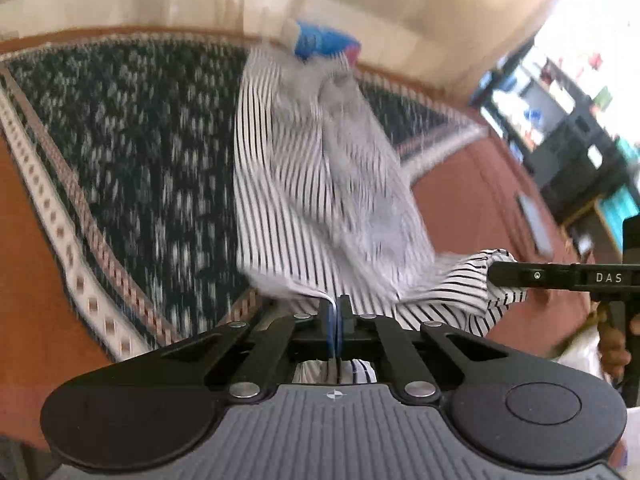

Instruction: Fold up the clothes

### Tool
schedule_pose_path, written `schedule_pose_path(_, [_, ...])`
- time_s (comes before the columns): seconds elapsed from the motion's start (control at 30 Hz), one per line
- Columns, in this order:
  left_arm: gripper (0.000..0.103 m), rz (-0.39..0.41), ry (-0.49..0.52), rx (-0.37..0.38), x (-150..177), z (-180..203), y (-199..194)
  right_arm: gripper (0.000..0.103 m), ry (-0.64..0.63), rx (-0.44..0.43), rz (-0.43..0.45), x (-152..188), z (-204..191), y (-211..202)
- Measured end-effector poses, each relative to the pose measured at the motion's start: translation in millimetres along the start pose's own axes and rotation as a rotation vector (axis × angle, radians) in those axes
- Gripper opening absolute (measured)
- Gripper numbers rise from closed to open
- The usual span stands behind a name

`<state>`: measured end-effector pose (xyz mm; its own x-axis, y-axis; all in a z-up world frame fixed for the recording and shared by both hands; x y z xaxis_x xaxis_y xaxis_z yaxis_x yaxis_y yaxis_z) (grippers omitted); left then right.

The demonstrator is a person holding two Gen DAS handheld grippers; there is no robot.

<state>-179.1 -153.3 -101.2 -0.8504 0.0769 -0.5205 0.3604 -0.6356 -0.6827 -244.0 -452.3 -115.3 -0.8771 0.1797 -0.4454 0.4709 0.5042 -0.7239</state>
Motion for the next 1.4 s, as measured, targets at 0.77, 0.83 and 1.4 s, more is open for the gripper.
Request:
schedule_pose_path(0.77, [0.023, -0.028, 0.028, -0.095, -135, -114, 98, 0.010, 0.136, 0.292, 0.014, -135, 56, 126])
schedule_pose_path(0.83, [0.028, -0.019, 0.066, -0.101, -130, -113, 82, 0.013, 0.114, 0.369, -0.004, -135, 57, 131])
schedule_pose_path(1.4, [0.056, -0.138, 0.302, -0.182, -115, -115, 91, 0.044, -0.086, 0.342, 0.053, -90, 8, 91])
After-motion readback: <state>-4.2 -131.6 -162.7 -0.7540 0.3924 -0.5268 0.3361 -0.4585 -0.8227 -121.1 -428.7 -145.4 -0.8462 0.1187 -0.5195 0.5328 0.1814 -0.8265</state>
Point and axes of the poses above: each gripper's, at about its wrist camera, not at the fingertips, and y roughly the way its jaws point, z to its right, x to its underside, the point moved 2 cm from there along y, roughly the way its jaws point, and after that the axes turned 10 degrees about x, right-handed, at the moved point
